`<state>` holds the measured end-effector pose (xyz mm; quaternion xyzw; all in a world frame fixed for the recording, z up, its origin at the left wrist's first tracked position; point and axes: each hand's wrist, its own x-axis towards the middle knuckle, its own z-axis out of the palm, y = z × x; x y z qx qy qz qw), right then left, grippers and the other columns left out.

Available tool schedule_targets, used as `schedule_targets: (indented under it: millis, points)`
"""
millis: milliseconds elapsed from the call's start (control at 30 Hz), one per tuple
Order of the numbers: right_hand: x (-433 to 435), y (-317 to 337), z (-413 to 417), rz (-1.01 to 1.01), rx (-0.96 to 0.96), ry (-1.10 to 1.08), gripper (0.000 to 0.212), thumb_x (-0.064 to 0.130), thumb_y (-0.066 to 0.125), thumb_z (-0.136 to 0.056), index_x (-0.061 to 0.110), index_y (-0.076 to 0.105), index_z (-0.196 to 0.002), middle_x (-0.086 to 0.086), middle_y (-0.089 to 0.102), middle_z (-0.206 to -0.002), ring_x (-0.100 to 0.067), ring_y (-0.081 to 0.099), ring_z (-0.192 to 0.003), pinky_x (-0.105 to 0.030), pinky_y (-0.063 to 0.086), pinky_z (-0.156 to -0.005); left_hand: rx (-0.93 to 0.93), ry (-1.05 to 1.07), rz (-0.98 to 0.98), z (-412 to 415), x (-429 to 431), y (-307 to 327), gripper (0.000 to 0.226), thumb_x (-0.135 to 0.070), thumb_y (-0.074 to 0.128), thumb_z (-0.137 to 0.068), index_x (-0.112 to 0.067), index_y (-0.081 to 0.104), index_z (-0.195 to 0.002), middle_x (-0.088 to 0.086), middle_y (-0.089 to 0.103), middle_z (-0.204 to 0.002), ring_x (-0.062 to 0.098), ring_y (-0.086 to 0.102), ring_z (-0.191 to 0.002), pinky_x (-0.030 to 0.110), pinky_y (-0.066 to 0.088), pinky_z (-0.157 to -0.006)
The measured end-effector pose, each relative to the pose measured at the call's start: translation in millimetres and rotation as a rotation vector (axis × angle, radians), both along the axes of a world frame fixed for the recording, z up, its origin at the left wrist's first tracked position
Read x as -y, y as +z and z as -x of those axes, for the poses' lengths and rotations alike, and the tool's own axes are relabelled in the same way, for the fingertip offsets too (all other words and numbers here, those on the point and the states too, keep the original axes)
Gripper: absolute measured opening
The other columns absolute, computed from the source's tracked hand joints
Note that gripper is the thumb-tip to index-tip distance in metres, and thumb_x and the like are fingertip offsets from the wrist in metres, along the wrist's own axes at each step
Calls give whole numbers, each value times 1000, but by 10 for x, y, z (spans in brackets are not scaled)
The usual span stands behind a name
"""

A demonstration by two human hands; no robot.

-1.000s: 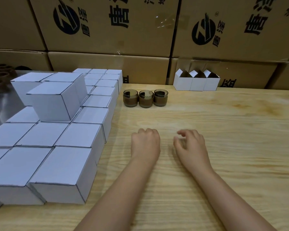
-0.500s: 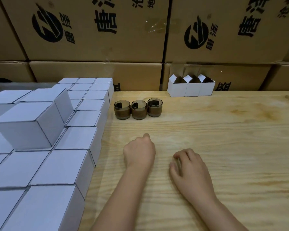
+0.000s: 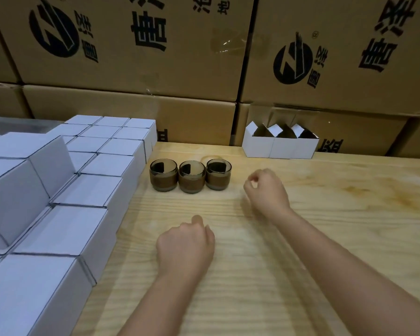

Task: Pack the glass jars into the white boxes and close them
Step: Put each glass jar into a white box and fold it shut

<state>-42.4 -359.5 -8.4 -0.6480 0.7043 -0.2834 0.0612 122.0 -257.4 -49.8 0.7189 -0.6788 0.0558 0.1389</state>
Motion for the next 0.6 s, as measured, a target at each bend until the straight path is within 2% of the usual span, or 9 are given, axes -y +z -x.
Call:
schedule_targets:
  millis: [67, 167, 267, 333, 400, 433, 533, 600]
  points:
    - [420, 60, 135, -2, -24, 36, 30, 26, 52, -94, 11, 57, -120, -2, 44, -132, -19, 50, -111, -30, 43, -84, 9, 8, -5, -4, 1, -10, 23, -47, 27, -97, -28, 33, -85, -5, 61, -76, 17, 62, -73, 29, 12, -45]
    - [923, 170, 256, -32, -86, 96, 29, 20, 53, -93, 7, 59, -119, 0, 22, -154, -22, 40, -128, -34, 40, -89, 25, 32, -31, -9, -3, -24, 26, -50, 26, -96, -27, 31, -85, -3, 62, -76, 18, 64, -75, 31, 14, -45]
    - [1262, 272, 315, -106, -117, 72, 22, 13, 51, -92, 2, 65, -106, 6, 5, -160, -22, 44, -124, -34, 42, -81, 7, 43, -45, -21, -8, -27, 28, -52, 26, -95, -26, 33, -85, -2, 64, -78, 19, 65, -79, 31, 24, -51]
    - [1404, 296, 352, -148, -121, 69, 34, 8, 45, -94, 3, 55, -126, 1, 11, -159, -23, 49, -116, -35, 42, -80, 0, 32, -39, -27, -17, -33, 29, -53, 25, -95, -27, 32, -86, -2, 65, -82, 19, 65, -83, 30, 29, -57]
    - [1486, 284, 361, -169, -161, 61, 48, 7, 39, -97, 7, 33, -144, -12, 33, -148, -28, 50, -114, -36, 43, -84, 0, 25, -29, -40, -21, -32, 29, -54, 24, -95, -27, 31, -87, -2, 67, -86, 18, 66, -85, 30, 31, -59]
    - [1486, 275, 358, -167, -204, 61, 48, 6, 38, -97, 7, 31, -144, -16, 40, -140, -30, 50, -113, -35, 43, -83, 1, 22, -29, -48, -24, -32, 29, -55, 24, -94, -27, 31, -87, -2, 67, -86, 18, 65, -85, 30, 31, -60]
    - [1416, 292, 347, -62, -279, 66, 33, -1, 41, -96, -4, 49, -127, -17, 46, -129, -27, 45, -114, -33, 44, -86, -7, 4, -47, -55, -40, -27, 30, -54, 24, -95, -27, 31, -87, -3, 66, -83, 18, 65, -82, 31, 33, -59]
    - [1328, 297, 337, 44, -319, 92, 27, 0, 41, -96, -4, 54, -119, -16, 47, -124, -26, 47, -111, -31, 44, -83, -5, -8, -57, -66, -40, -23, 29, -54, 23, -95, -27, 31, -87, -3, 66, -83, 18, 64, -82, 31, 33, -60]
